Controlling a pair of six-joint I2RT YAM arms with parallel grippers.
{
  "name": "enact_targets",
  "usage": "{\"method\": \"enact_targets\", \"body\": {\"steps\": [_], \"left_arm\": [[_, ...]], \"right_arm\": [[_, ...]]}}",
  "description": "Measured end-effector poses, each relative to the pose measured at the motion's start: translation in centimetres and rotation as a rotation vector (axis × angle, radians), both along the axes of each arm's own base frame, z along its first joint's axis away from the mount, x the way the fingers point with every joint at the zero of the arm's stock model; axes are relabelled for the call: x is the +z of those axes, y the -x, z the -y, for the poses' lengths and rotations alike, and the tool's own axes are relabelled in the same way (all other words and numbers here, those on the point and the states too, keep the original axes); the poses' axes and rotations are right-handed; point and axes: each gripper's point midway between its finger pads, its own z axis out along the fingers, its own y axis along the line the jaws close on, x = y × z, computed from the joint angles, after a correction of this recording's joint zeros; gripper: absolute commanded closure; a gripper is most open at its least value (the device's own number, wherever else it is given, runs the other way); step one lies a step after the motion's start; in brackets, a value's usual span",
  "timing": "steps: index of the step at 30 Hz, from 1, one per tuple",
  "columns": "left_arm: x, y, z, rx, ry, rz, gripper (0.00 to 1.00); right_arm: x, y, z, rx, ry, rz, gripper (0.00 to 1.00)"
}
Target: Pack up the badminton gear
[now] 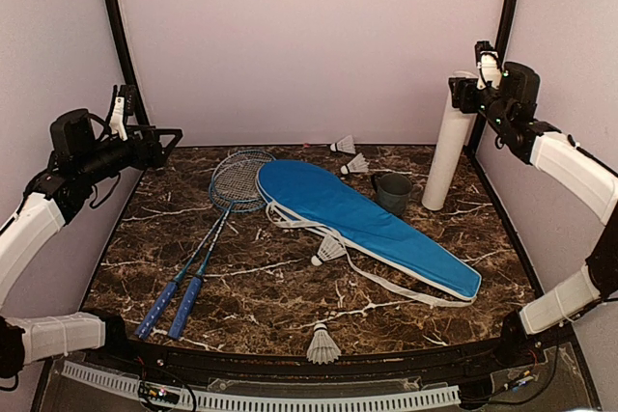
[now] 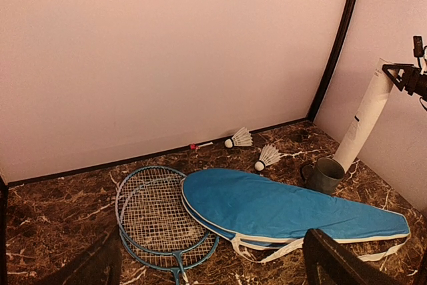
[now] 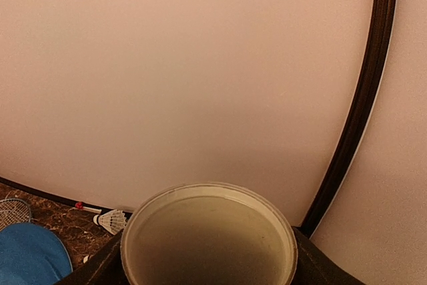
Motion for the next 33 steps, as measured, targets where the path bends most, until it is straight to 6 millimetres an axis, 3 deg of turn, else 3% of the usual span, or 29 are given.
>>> {"method": "enact_targets", "body": {"steps": [7,11,19,27,33], "left_arm": [[0.0,0.0,0.0,0.000,-0.001,0.000,0.03],[-0.1,-0.1,0.0,0.001,-0.001,-0.003,0.03],[-0.2,-0.1,0.0,0.001,-0.001,-0.005,0.03],[-0.6,0.0,0.5,-0.032,-0.007,-0.008,0.04],[-0.5,0.6,1.7,-0.094,-0.010,0.008,0.04]], "right_arm": [[0.1,0.1,0.1,-0.004,0.005,0.012,0.39],[0.3,0.7,0.2,-0.006,0.008,0.017,0.39],[3.6,3.2,0.0,0.013,-0.028,0.080,0.40],[9.4,7.7,-6.2,0.190,-0.082,0.199,0.40],[10.6,10.9,-12.4,0.369,-0.156,0.207,0.39]]}}
